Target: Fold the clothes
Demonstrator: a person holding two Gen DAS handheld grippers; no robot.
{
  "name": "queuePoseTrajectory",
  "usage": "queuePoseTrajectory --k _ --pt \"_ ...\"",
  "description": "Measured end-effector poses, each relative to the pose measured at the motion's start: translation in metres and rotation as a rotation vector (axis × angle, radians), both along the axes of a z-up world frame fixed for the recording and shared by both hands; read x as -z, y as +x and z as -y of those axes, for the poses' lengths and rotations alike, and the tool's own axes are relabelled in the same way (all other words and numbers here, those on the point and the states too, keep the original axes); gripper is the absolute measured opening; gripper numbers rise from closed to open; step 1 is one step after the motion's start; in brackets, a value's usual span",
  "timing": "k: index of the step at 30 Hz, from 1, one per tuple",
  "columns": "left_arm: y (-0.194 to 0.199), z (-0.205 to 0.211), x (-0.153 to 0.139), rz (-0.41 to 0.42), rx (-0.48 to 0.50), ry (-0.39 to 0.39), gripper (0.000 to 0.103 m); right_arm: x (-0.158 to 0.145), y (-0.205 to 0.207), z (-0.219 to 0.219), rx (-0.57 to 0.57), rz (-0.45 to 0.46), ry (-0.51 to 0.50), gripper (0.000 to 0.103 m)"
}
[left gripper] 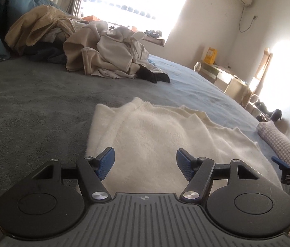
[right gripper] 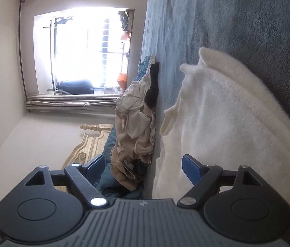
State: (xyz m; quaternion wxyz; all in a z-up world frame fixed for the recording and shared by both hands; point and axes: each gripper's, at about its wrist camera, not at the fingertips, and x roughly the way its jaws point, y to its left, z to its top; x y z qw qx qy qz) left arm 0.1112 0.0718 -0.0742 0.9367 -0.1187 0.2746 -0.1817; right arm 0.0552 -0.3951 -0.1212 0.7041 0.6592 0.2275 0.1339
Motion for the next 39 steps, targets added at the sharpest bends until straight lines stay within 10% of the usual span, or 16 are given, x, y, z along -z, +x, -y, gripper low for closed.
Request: queuePoseTrajectory --k 21,28,39 --pt "-0.005 0.022 -0.005 -0.016 0.074 0.024 0.071 0.026 -0.013 0.020 0.085 -0.031 0.116 0.093" --pt "-0.017 0.058 -0.023 0.012 0.323 -0.245 0.076 0.009 -0.002 0.006 0.033 0.032 0.145 0.093" --pt "-0.048 0.135 -0.021 0.074 0.340 -0.664 0.103 -0.016 0.008 -0.034 0.072 0.205 0.380 0.093"
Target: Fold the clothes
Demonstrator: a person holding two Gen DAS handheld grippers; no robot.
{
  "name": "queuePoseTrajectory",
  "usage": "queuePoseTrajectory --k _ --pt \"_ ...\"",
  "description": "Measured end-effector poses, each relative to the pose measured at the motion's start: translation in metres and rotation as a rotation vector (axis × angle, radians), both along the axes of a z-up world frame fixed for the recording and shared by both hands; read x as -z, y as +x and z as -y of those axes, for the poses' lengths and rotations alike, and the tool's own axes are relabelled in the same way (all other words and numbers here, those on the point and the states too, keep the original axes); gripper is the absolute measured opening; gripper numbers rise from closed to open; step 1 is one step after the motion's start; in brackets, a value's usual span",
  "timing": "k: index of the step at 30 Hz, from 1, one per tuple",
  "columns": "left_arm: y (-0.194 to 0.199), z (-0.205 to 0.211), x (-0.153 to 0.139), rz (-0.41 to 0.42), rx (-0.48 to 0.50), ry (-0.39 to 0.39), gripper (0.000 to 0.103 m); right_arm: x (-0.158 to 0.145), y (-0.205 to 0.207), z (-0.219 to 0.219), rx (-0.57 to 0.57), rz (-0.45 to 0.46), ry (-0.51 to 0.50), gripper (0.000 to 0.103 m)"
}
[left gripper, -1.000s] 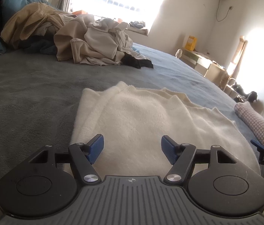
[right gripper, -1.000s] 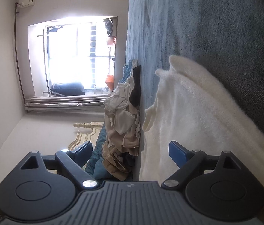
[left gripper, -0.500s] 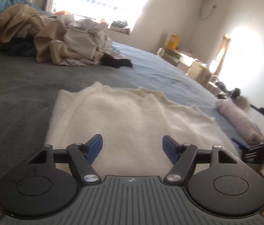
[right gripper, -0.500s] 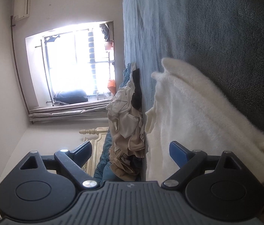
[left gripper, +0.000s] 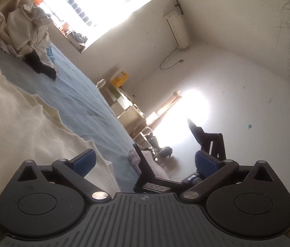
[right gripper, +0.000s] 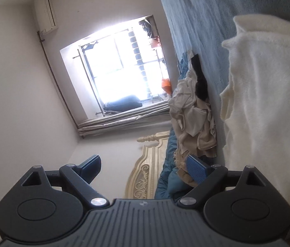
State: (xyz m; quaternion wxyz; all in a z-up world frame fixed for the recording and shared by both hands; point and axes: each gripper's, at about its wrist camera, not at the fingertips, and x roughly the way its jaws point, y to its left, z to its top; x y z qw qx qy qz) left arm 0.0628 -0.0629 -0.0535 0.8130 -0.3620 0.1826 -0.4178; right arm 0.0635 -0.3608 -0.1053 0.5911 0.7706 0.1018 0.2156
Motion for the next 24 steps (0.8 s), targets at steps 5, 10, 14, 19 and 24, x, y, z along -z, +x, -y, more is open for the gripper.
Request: queuePoseTrajectory --k 5,10,14,19,24 --pt "-0.001 0.013 -0.006 -0.040 -0.001 -0.015 0.103 -0.014 0.004 -0.016 0.045 0.084 0.037 0.093" --pt "0.000 0.012 -0.008 -0.056 -0.040 0.030 0.099 -0.017 0.005 -0.023 0.064 0.095 0.005 0.095" --pt "0.003 0.008 -0.005 -0.080 -0.096 0.108 0.073 -0.023 0.000 -0.021 0.090 0.094 -0.071 0.102" --pt "0.011 -0.004 0.003 -0.102 -0.124 0.207 0.071 -0.038 -0.010 -0.002 0.147 0.125 -0.165 0.103" --pt "0.008 -0.026 0.007 -0.045 -0.167 0.390 0.072 -0.065 -0.040 0.047 0.286 0.177 -0.298 0.103"
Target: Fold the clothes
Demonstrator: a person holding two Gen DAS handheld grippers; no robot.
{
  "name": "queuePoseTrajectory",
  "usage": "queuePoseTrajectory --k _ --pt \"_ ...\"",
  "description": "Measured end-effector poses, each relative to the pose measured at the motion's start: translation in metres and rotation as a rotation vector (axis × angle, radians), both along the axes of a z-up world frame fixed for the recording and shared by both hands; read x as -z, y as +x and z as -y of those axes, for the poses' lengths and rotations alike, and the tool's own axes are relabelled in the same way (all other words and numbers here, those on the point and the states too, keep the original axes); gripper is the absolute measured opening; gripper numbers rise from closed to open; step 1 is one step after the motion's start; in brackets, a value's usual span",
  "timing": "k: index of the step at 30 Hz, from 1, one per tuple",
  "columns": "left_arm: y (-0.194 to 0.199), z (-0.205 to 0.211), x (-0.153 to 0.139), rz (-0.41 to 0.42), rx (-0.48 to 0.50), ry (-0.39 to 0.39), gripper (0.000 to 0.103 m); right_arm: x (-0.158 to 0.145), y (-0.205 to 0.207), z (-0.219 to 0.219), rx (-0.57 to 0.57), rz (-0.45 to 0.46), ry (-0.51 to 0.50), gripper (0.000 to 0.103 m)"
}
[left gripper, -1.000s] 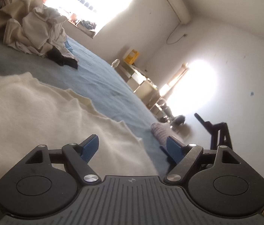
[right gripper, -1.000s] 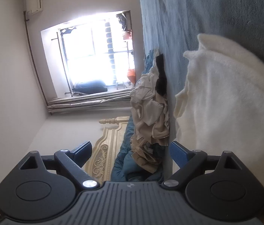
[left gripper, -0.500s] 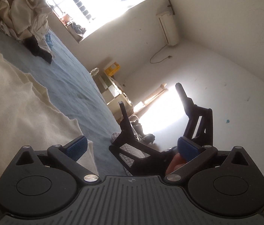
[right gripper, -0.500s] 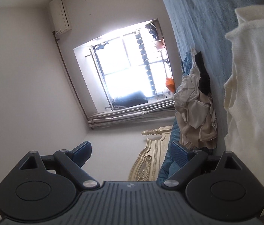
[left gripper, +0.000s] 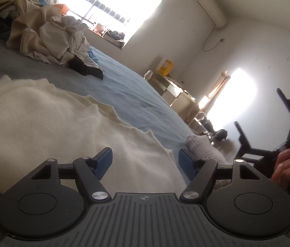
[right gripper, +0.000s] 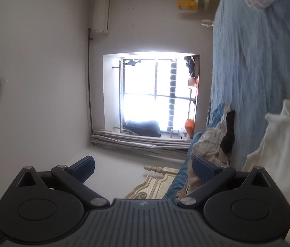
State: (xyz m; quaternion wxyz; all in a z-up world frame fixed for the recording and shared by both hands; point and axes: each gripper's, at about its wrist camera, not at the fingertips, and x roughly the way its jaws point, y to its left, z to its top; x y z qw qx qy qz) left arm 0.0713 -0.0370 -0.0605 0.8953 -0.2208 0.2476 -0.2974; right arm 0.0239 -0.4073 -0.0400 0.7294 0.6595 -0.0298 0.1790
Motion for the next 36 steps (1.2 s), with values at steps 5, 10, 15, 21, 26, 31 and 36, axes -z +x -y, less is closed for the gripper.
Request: queuePoseTrajectory --k 5,10,15,21,26,31,36 --pt "-0.007 -0.022 0.002 -0.023 0.045 0.130 0.099 -0.020 -0.037 0.038 0.155 0.016 -0.122 0.103" --pt "-0.008 -0.042 -0.004 -0.076 0.035 0.147 0.103 -0.015 -0.043 0.042 0.148 0.009 -0.121 0.103" --pt "-0.007 -0.047 -0.016 -0.085 0.034 0.138 0.103 -0.003 -0.029 0.033 0.083 -0.011 -0.089 0.103" --pt "-0.005 -0.047 -0.020 -0.123 0.061 0.103 0.103 -0.005 -0.023 0.023 0.044 0.001 -0.088 0.103" --pt "-0.001 -0.050 -0.015 -0.165 0.067 0.076 0.103 -0.004 -0.025 0.025 0.037 -0.003 -0.087 0.103" --pt "-0.002 -0.055 -0.014 -0.136 0.053 0.088 0.103 0.002 -0.028 0.028 0.045 -0.043 -0.105 0.103" --pt "0.008 -0.067 -0.020 -0.020 -0.016 0.164 0.103 0.012 -0.022 0.028 0.028 -0.209 -0.247 0.103"
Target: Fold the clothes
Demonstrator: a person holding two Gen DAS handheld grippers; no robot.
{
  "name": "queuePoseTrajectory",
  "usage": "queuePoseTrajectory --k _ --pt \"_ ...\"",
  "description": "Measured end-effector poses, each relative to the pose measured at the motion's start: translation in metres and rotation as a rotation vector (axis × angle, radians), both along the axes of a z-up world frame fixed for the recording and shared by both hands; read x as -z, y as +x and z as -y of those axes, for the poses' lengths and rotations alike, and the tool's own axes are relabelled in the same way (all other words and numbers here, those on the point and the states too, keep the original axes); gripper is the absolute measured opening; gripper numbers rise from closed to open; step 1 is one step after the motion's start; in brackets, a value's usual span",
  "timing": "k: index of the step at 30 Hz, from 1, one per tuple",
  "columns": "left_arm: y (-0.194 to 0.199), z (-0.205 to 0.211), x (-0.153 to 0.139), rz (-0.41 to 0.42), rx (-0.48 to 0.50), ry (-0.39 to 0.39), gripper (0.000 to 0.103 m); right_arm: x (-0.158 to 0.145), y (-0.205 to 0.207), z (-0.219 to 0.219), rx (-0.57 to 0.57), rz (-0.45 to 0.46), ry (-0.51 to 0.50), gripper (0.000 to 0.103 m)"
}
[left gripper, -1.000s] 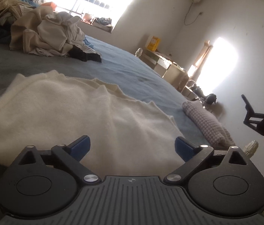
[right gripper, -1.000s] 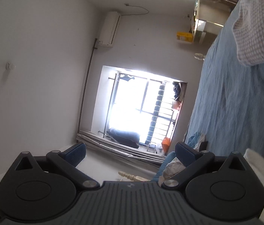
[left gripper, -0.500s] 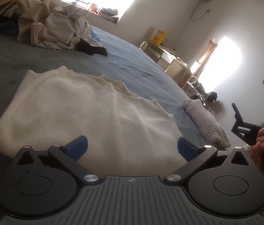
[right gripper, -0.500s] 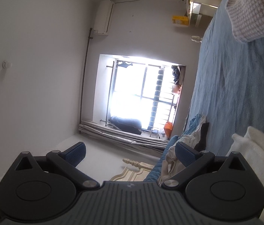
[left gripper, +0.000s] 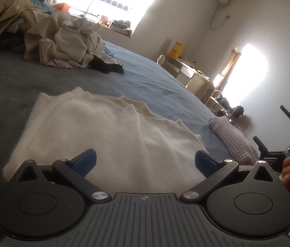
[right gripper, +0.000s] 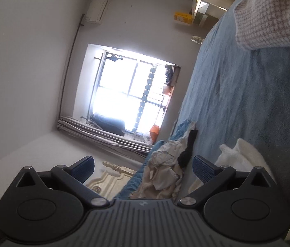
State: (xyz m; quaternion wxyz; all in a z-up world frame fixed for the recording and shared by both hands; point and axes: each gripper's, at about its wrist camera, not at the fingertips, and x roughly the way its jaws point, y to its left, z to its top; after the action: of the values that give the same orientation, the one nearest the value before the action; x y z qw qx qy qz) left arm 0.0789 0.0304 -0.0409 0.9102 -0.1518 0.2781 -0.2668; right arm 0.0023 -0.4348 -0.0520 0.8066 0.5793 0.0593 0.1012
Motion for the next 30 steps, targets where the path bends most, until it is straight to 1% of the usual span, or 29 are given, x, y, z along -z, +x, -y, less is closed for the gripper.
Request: queuePoseTrajectory --k 2,5,9,12,14,18,22,25,27,30 --pt "0.012 -0.006 0.002 0.010 -0.033 0.047 0.103 0.009 0.006 -0.002 -0.014 -0.092 -0.051 0.103" --pt "0.038 -0.013 0.010 -0.012 -0.063 0.122 0.103 0.026 0.016 -0.006 -0.039 -0.224 -0.108 0.103" --pt "0.063 -0.022 0.020 -0.026 -0.096 0.171 0.103 0.043 0.024 -0.017 -0.075 -0.349 -0.193 0.103" --pt "0.074 -0.028 0.023 -0.020 -0.107 0.189 0.103 0.050 0.028 -0.024 -0.096 -0.405 -0.253 0.103" --pt "0.080 -0.030 0.025 -0.031 -0.104 0.198 0.102 0.051 0.031 -0.024 -0.099 -0.428 -0.284 0.103" --pt "0.087 -0.035 0.032 -0.064 -0.079 0.190 0.097 0.054 0.035 -0.025 -0.117 -0.457 -0.323 0.102" --pt "0.089 -0.043 0.036 -0.083 -0.069 0.182 0.095 0.063 0.039 -0.025 -0.138 -0.496 -0.328 0.101" --pt "0.095 -0.053 0.037 -0.106 -0.089 0.177 0.097 0.071 0.046 -0.023 -0.175 -0.496 -0.308 0.101" --pt "0.107 -0.063 0.039 -0.156 -0.087 0.147 0.097 0.075 0.055 -0.020 -0.205 -0.488 -0.300 0.101" --pt "0.131 -0.074 0.050 -0.256 -0.031 0.068 0.097 0.081 0.077 -0.014 -0.266 -0.479 -0.276 0.101"
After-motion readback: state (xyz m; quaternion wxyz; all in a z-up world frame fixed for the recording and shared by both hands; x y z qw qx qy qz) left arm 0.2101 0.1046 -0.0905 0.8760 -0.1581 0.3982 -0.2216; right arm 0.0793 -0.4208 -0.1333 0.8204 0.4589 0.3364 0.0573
